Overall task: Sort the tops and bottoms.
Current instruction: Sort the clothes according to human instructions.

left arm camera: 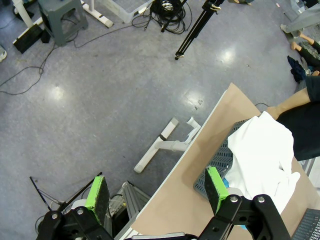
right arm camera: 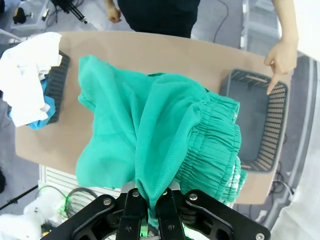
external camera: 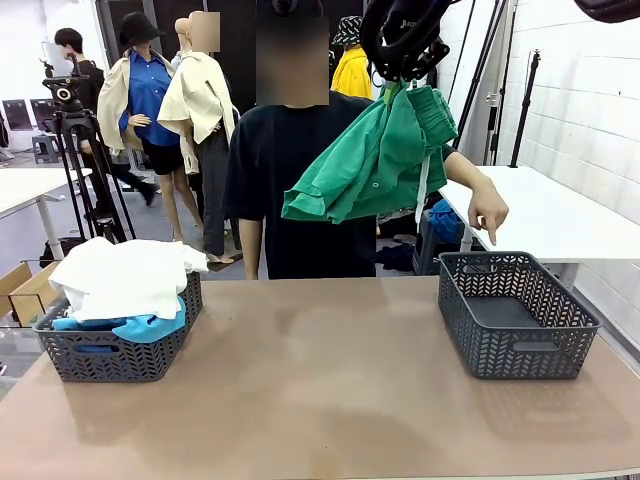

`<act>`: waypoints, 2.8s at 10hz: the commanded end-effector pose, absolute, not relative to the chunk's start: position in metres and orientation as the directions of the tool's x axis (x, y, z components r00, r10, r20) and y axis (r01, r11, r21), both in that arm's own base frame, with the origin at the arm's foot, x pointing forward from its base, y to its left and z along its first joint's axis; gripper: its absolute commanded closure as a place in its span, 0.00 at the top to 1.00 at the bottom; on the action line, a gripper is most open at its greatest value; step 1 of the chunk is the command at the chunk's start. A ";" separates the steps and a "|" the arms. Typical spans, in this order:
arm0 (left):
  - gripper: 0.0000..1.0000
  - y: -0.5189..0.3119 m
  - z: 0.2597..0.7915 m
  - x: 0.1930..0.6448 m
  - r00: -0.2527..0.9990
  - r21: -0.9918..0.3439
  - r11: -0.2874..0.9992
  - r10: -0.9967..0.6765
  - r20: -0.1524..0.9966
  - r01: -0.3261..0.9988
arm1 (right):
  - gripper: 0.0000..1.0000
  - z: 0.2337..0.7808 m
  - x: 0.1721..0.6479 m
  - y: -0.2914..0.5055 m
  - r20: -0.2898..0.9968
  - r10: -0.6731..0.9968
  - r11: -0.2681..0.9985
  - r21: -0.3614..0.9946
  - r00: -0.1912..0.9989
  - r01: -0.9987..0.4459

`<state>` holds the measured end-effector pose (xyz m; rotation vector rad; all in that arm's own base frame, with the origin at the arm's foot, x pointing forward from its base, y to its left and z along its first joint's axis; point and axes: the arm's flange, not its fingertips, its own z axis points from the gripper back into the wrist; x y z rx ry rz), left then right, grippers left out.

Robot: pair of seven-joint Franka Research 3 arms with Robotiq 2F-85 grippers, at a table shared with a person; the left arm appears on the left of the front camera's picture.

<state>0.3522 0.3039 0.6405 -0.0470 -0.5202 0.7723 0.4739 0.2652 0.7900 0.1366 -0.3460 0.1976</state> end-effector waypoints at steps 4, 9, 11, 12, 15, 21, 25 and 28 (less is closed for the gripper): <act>1.00 0.304 0.641 0.351 0.598 -0.222 0.723 0.674 0.433 -0.654 | 0.00 0.800 0.480 0.225 0.393 0.120 0.989 0.029 0.912 -0.142; 1.00 0.304 0.641 0.351 0.598 -0.222 0.723 0.674 0.433 -0.654 | 0.00 0.811 0.456 0.094 0.457 -0.093 0.992 -0.034 0.885 0.121; 1.00 0.304 0.641 0.351 0.598 -0.222 0.723 0.674 0.433 -0.654 | 0.00 0.772 0.439 0.072 0.427 -0.144 0.979 -0.067 0.892 0.190; 1.00 0.304 0.641 0.351 0.598 -0.222 0.723 0.674 0.433 -0.654 | 0.00 0.751 0.434 0.062 0.438 -0.193 0.967 -0.065 0.878 0.245; 1.00 0.304 0.641 0.351 0.598 -0.222 0.723 0.674 0.433 -0.654 | 0.00 0.684 0.434 0.047 0.498 -0.315 0.911 -0.079 0.808 0.404; 1.00 0.304 0.641 0.351 0.598 -0.222 0.723 0.674 0.433 -0.654 | 0.00 0.600 0.470 0.052 0.424 -0.454 0.862 -0.013 0.784 0.506; 1.00 0.304 0.641 0.351 0.598 -0.222 0.723 0.674 0.433 -0.654 | 0.00 0.549 0.461 0.069 0.385 -0.467 0.857 -0.025 0.796 0.515; 1.00 0.304 0.641 0.351 0.598 -0.222 0.723 0.674 0.433 -0.654 | 0.00 0.503 0.448 0.078 0.442 -0.429 0.881 0.013 0.788 0.473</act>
